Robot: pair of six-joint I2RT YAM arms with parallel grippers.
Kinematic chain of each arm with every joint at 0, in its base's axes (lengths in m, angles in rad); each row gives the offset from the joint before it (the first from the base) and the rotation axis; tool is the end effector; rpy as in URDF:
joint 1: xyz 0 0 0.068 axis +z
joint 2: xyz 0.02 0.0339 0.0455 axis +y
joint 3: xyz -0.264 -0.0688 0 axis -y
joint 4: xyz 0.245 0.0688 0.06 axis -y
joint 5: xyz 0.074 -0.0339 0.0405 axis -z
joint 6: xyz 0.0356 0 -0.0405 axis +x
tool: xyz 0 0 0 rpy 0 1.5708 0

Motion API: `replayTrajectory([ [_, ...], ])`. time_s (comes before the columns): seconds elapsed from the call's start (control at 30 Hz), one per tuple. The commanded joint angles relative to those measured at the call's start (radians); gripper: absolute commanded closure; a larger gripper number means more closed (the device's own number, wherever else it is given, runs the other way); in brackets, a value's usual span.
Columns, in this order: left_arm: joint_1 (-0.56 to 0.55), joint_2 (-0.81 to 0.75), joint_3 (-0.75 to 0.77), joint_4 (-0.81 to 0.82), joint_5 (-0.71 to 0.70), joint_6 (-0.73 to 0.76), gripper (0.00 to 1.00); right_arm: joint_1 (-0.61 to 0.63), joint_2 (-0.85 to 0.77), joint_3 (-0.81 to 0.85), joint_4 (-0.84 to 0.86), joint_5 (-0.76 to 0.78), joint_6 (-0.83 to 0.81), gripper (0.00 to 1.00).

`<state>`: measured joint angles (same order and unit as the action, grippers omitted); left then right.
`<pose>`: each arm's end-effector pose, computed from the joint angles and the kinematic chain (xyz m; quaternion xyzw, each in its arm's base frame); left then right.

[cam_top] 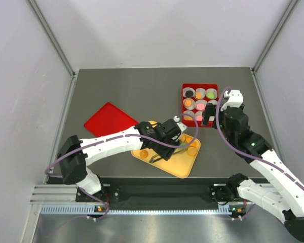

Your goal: Pack the cookies

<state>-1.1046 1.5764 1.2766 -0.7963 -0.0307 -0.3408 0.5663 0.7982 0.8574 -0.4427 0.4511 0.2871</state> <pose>0.1463 -0.2884 0.2650 0.3588 0.9032 -0.1443 0.1862 0.1561 0.0808 0.3373 0.0115 0.8175 0.0569 0.5731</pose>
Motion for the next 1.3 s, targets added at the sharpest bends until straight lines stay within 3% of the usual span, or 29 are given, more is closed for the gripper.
replayTrajectory([
  [0.0, -0.008, 0.011, 0.041, 0.045, -0.002, 0.014, 0.49, -0.011, -0.019, 0.014, 0.016, 0.006, -0.017, 0.00],
  [0.2, -0.006, 0.037, 0.061, 0.026, -0.008, 0.014, 0.50, -0.009, -0.017, 0.012, 0.016, 0.006, -0.017, 0.00],
  [0.47, -0.006, 0.008, 0.082, -0.023, -0.035, 0.020, 0.61, -0.009, -0.016, 0.015, 0.015, 0.003, -0.019, 0.00],
  [0.83, -0.006, -0.093, 0.161, -0.116, -0.086, 0.013, 0.61, -0.011, -0.014, 0.020, 0.015, 0.004, -0.019, 0.00],
  [1.07, 0.002, -0.112, 0.253, -0.038, -0.110, 0.017, 0.60, -0.009, -0.025, 0.054, -0.002, -0.017, -0.002, 0.00],
  [1.27, 0.057, 0.031, 0.392, 0.058, -0.077, 0.062, 0.60, -0.011, -0.028, 0.121, -0.031, 0.001, -0.002, 0.00],
])
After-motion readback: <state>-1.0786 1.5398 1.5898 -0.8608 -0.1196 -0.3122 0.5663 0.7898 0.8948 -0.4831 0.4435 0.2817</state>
